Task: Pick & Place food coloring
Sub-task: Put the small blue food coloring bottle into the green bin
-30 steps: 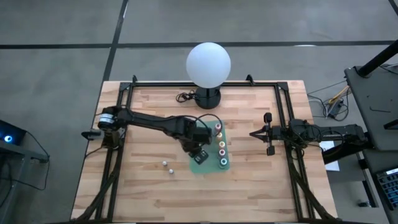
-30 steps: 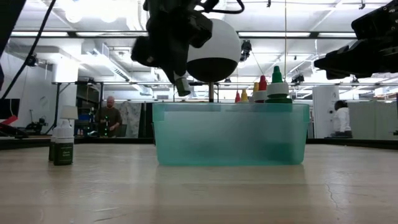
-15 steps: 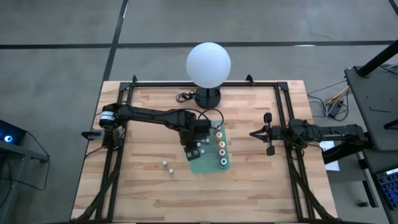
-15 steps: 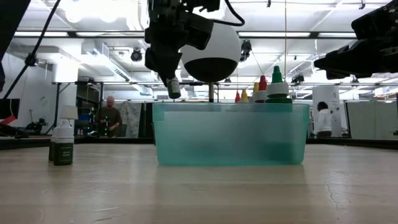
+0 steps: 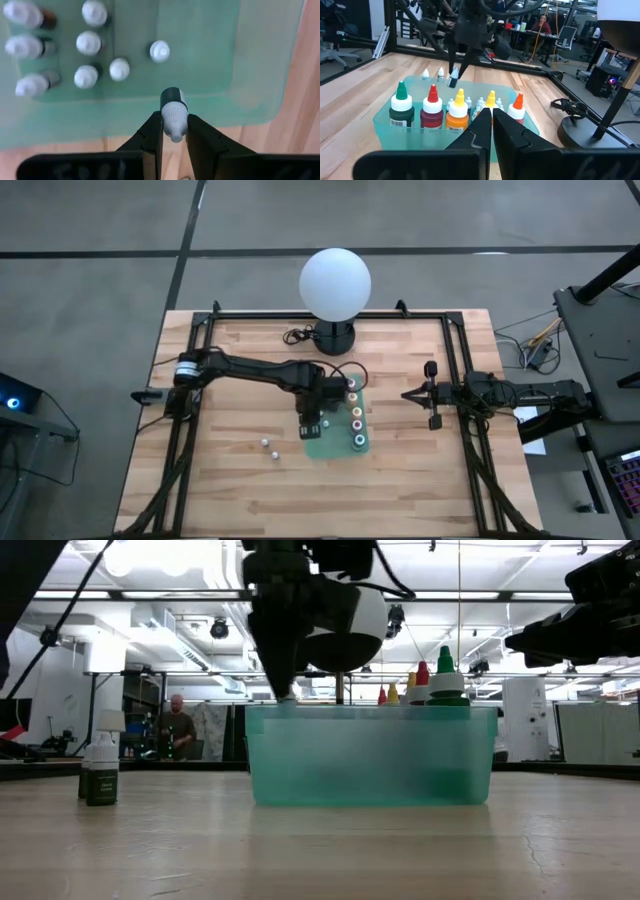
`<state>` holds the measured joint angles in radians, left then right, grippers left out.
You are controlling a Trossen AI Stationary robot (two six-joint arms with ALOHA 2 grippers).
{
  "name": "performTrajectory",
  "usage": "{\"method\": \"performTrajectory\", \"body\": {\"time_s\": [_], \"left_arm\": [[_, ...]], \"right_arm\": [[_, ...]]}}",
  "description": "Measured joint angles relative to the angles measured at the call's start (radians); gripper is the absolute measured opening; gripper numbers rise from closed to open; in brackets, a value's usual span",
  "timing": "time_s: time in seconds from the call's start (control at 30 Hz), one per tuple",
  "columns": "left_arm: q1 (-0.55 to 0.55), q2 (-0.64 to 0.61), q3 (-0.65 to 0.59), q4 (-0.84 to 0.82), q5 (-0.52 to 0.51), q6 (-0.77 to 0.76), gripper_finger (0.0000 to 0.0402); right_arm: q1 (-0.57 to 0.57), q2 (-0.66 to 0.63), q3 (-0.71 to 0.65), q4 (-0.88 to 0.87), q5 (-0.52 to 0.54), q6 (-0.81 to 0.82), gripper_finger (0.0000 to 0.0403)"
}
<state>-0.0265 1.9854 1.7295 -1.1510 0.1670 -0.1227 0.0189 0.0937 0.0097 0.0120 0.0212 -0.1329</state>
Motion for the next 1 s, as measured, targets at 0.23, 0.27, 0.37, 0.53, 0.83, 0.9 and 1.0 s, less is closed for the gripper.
{"method": "performTrajectory", "body": {"time_s": [0.23,0.27,0.37,0.53,0.83,0.9,1.0], "left_arm": [[0.000,0.082,0.128,-0.040,-0.010,0.052,0.0047],[0.000,0.095,0.146,-0.061,-0.011,0.058,0.0047],[-0.002,0.131,0.198,-0.110,-0.014,0.076,0.0047],[-0.005,0.163,0.240,-0.175,-0.052,0.085,0.0047],[-0.030,0.166,0.229,-0.175,-0.075,0.061,0.0047],[-0.035,0.166,0.229,-0.175,-0.091,0.059,0.0047],[-0.039,0.173,0.229,-0.174,-0.095,0.051,0.0047]], "right_arm": [[0.000,0.000,0.000,0.000,0.000,-0.001,0.0009],[0.000,0.000,0.000,0.000,0.000,-0.001,0.0009],[0.000,0.000,0.000,0.000,0.000,0.000,0.0009],[0.000,0.000,0.000,0.000,0.000,-0.001,0.0009],[0.000,0.000,0.000,0.000,0.000,-0.001,0.0009],[0.000,0.000,0.000,0.000,0.000,0.001,0.0009],[0.000,0.000,0.000,0.000,0.000,0.000,0.0009]]}}
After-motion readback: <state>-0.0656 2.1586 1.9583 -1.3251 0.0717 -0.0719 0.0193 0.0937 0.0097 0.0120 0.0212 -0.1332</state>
